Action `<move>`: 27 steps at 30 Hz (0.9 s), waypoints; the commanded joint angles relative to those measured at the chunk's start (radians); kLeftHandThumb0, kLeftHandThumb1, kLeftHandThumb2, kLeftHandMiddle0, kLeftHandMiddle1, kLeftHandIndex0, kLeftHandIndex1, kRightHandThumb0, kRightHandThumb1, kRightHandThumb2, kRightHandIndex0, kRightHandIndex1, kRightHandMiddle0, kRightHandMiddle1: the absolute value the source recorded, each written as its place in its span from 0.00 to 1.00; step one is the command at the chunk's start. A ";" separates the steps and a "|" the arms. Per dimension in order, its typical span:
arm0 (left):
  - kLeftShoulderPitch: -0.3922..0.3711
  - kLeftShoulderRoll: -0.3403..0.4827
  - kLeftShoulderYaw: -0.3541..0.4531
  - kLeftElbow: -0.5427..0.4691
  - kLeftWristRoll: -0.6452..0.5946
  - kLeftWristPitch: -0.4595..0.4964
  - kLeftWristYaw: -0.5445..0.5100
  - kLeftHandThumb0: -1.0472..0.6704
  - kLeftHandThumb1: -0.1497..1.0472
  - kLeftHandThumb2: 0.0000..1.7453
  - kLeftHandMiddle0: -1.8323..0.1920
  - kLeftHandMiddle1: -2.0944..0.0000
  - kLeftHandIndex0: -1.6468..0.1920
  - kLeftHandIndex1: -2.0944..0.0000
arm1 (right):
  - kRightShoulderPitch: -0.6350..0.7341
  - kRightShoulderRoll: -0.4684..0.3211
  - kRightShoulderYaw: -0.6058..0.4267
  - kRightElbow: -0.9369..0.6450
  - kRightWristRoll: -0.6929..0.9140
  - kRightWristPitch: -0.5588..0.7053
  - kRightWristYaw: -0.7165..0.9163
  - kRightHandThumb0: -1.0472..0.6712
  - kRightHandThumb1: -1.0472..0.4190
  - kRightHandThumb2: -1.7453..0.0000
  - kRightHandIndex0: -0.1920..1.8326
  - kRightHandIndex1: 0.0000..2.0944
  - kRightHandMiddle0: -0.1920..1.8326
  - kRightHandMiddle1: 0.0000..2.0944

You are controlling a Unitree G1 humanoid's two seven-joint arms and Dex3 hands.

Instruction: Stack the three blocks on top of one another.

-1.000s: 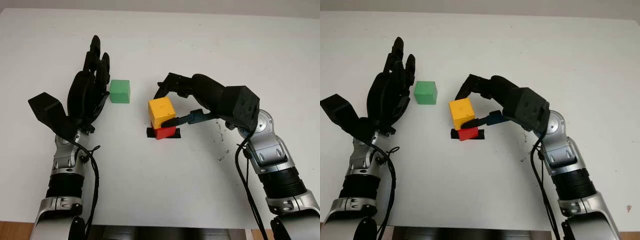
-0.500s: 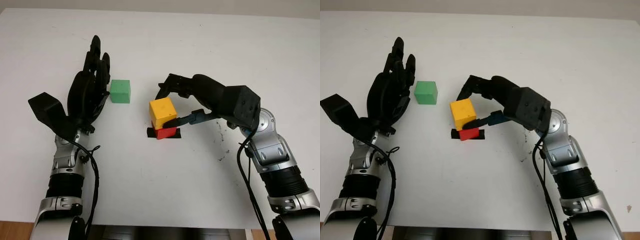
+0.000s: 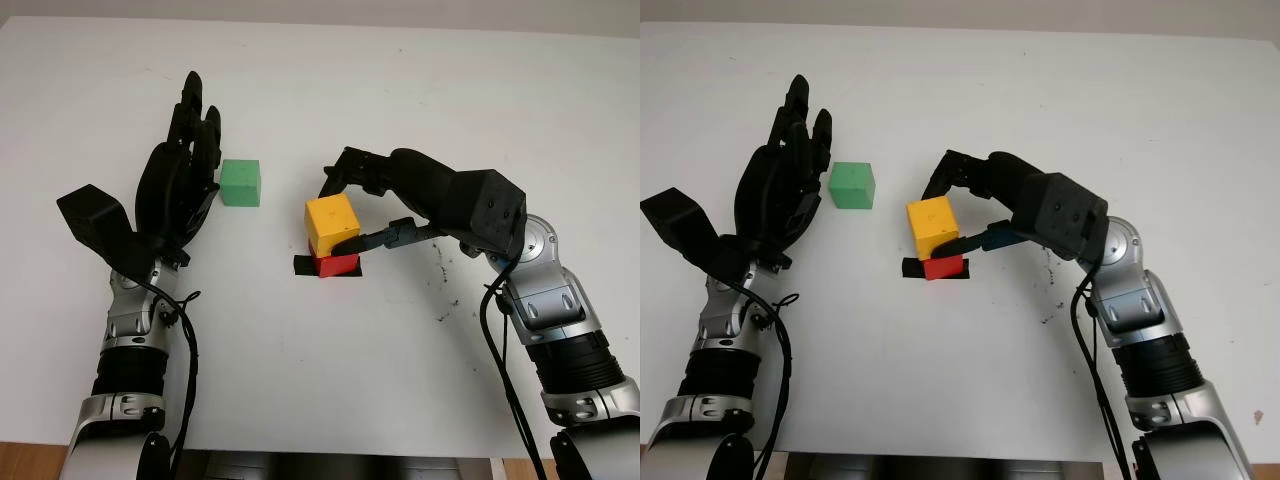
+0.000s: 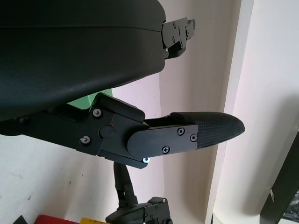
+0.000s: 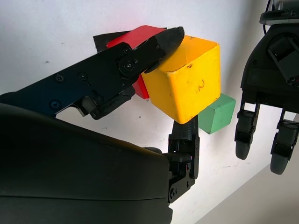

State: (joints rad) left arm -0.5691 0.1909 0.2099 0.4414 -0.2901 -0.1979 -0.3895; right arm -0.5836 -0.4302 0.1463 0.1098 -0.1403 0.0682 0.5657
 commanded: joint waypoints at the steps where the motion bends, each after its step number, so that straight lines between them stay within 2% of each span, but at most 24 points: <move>1: 0.007 0.008 -0.001 -0.011 0.001 -0.009 -0.005 0.14 1.00 0.30 1.00 1.00 1.00 1.00 | 0.008 -0.014 -0.005 -0.009 0.003 0.005 0.004 0.32 0.05 0.97 0.22 0.02 0.25 0.78; 13: 0.010 0.007 0.000 -0.016 0.001 -0.002 0.001 0.14 1.00 0.30 1.00 1.00 1.00 1.00 | 0.009 -0.007 -0.001 -0.011 -0.007 0.023 -0.006 0.30 0.06 0.97 0.22 0.02 0.25 0.77; 17: 0.009 0.010 0.000 -0.012 0.003 -0.006 -0.003 0.14 1.00 0.31 1.00 1.00 1.00 1.00 | 0.010 -0.005 0.002 -0.017 -0.014 0.040 -0.009 0.28 0.09 0.97 0.21 0.02 0.19 0.65; 20: 0.007 0.009 0.003 -0.009 -0.003 -0.004 -0.006 0.14 1.00 0.30 1.00 1.00 1.00 1.00 | 0.011 -0.005 0.005 -0.021 -0.020 0.048 -0.013 0.25 0.12 0.97 0.17 0.01 0.13 0.50; 27: 0.005 0.014 0.004 -0.009 -0.006 0.003 -0.011 0.14 1.00 0.30 1.00 1.00 1.00 1.00 | 0.013 -0.013 0.011 -0.047 -0.032 0.079 -0.006 0.19 0.12 0.97 0.07 0.01 0.08 0.23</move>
State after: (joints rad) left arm -0.5691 0.1950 0.2105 0.4415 -0.2911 -0.1974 -0.3942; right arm -0.5818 -0.4307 0.1526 0.0908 -0.1700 0.1376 0.5572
